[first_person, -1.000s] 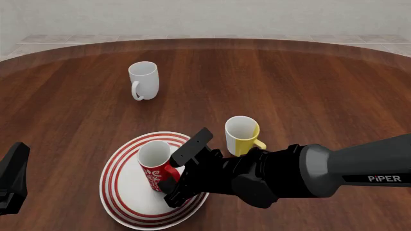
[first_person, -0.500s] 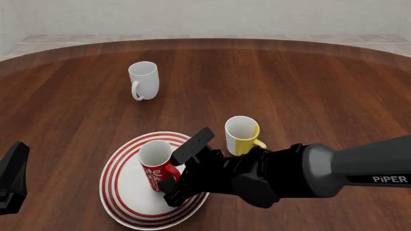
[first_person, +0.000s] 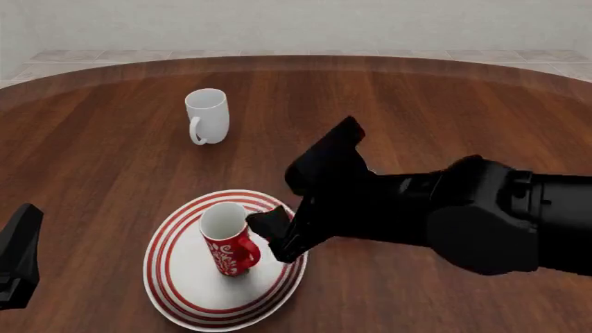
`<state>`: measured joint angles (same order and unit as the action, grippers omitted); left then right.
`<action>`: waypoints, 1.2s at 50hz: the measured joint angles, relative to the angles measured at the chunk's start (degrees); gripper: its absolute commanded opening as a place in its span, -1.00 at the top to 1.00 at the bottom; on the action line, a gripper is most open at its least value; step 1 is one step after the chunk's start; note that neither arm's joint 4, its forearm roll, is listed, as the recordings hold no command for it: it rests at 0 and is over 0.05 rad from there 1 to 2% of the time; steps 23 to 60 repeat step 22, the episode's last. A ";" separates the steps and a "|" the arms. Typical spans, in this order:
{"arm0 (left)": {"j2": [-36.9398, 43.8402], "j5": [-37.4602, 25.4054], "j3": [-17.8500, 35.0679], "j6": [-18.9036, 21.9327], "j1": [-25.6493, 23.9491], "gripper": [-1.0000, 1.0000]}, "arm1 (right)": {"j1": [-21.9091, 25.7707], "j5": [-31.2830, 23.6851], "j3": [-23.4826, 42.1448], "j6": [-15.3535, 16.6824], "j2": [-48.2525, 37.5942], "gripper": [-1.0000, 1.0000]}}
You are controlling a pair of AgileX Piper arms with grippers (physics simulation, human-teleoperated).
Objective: Pick up the red mug and put it on the plate
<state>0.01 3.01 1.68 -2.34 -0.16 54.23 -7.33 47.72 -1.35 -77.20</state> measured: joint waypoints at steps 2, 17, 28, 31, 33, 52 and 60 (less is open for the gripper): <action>0.00 -0.02 0.08 0.16 -0.08 -1.00 | -0.68 -1.66 0.15 1.02 2.57 -1.00; 0.00 -0.20 0.53 0.98 -0.40 -1.00 | -7.39 -13.88 0.80 5.07 24.61 -1.00; 0.00 -0.60 0.97 1.10 -0.41 -1.00 | -10.50 -18.60 0.74 5.57 33.22 -1.00; 0.00 -0.60 0.97 1.10 -0.41 -1.00 | -10.50 -18.60 0.74 5.57 33.22 -1.00; 0.00 -0.60 0.97 1.10 -0.41 -1.00 | -10.50 -18.60 0.74 5.57 33.22 -1.00; 0.00 -0.60 0.97 1.10 -0.41 -1.00 | -10.50 -18.60 0.74 5.57 33.22 -1.00; 0.00 -0.60 0.97 1.10 -0.41 -1.00 | -10.50 -18.60 0.74 5.57 33.22 -1.00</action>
